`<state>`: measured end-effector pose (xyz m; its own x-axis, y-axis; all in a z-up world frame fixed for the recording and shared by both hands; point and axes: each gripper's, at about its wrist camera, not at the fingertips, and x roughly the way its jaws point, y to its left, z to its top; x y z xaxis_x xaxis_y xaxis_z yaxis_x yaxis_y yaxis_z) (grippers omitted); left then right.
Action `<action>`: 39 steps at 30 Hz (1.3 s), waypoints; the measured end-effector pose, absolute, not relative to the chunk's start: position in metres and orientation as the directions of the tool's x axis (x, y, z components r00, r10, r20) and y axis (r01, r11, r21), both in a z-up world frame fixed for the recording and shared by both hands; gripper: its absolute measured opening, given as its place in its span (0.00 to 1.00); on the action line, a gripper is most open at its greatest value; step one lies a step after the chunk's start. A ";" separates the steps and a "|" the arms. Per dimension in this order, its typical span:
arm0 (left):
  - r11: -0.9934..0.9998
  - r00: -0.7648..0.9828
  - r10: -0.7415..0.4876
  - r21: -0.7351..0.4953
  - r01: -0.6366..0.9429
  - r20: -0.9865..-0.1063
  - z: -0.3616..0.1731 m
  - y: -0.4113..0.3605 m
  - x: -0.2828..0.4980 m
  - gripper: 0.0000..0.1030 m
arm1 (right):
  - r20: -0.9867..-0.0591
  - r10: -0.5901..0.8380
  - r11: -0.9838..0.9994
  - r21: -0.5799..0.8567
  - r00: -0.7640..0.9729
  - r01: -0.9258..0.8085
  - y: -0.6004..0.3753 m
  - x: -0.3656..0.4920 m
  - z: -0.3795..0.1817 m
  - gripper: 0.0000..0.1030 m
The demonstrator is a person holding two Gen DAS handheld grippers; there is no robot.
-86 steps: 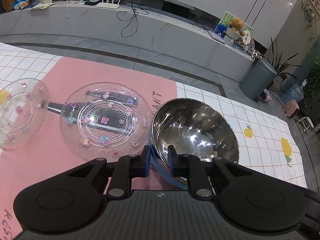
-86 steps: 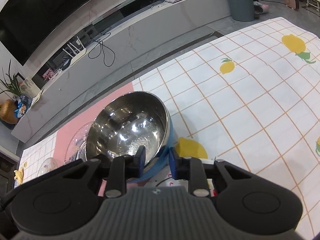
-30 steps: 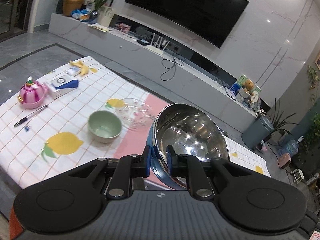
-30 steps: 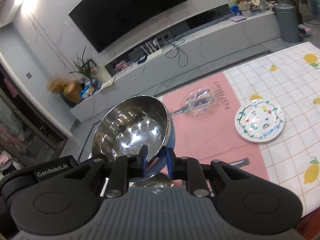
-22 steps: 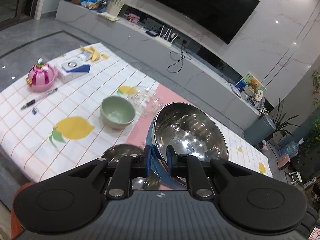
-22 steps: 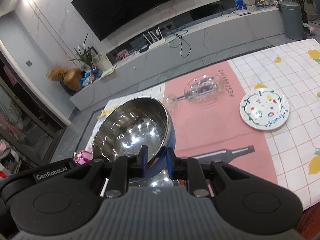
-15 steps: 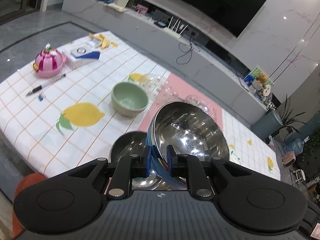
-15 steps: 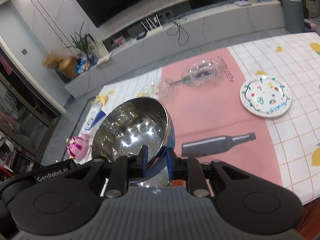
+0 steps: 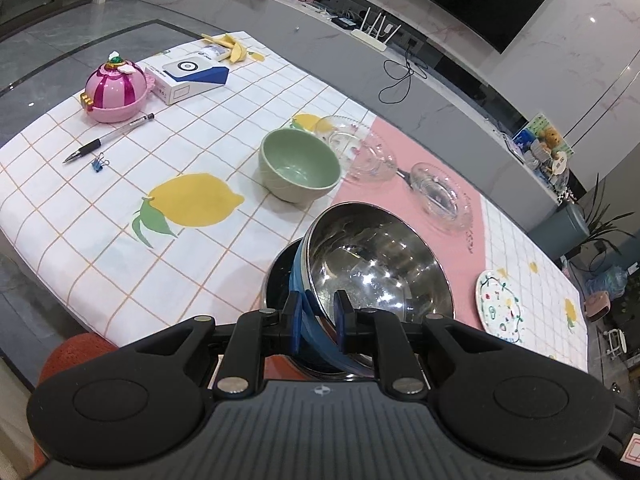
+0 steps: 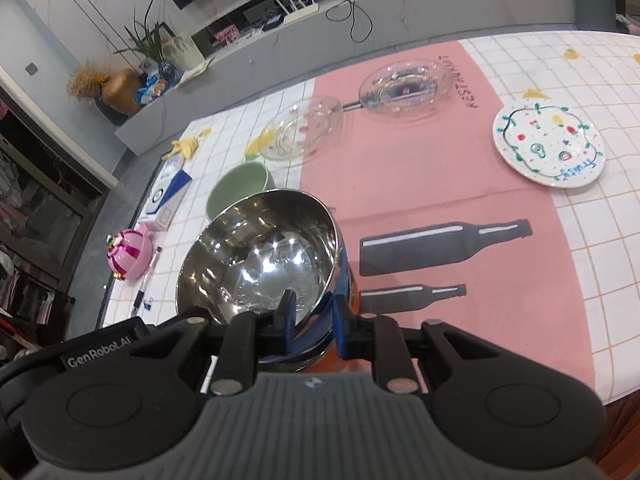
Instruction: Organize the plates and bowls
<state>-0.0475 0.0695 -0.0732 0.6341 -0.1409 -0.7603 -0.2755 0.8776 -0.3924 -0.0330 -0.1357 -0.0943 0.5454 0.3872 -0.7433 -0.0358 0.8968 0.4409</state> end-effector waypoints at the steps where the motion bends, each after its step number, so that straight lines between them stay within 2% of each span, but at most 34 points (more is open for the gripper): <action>1: 0.878 0.628 -0.141 -0.390 -0.277 -0.765 -0.075 0.070 -0.047 0.18 | -0.749 0.383 0.900 0.434 0.541 -0.037 -0.134 -0.032 -0.096 0.17; 13: 0.901 0.600 -0.132 -0.348 -0.259 -0.789 -0.085 0.069 -0.041 0.19 | -0.793 0.326 0.934 0.355 0.514 -0.045 -0.117 -0.023 -0.106 0.17; 27: 0.924 0.580 -0.135 -0.313 -0.218 -0.804 -0.087 0.064 -0.039 0.23 | -0.780 0.320 0.938 0.339 0.538 -0.066 -0.116 -0.028 -0.100 0.18; 30: 0.920 0.596 -0.140 -0.327 -0.218 -0.791 -0.082 0.067 -0.041 0.31 | -0.771 0.340 0.930 0.362 0.538 -0.068 -0.120 -0.029 -0.097 0.22; 34: 0.927 0.630 -0.125 -0.316 -0.200 -0.766 -0.069 0.066 -0.047 0.51 | -0.759 0.356 0.923 0.378 0.545 -0.077 -0.124 -0.033 -0.089 0.34; 36: 0.931 0.646 -0.125 -0.314 -0.186 -0.753 -0.062 0.065 -0.049 0.52 | -0.754 0.364 0.918 0.390 0.547 -0.073 -0.127 -0.035 -0.086 0.37; 39: 0.933 0.669 -0.120 -0.314 -0.176 -0.733 -0.052 0.066 -0.052 0.59 | -0.742 0.377 0.909 0.412 0.553 -0.066 -0.133 -0.037 -0.080 0.48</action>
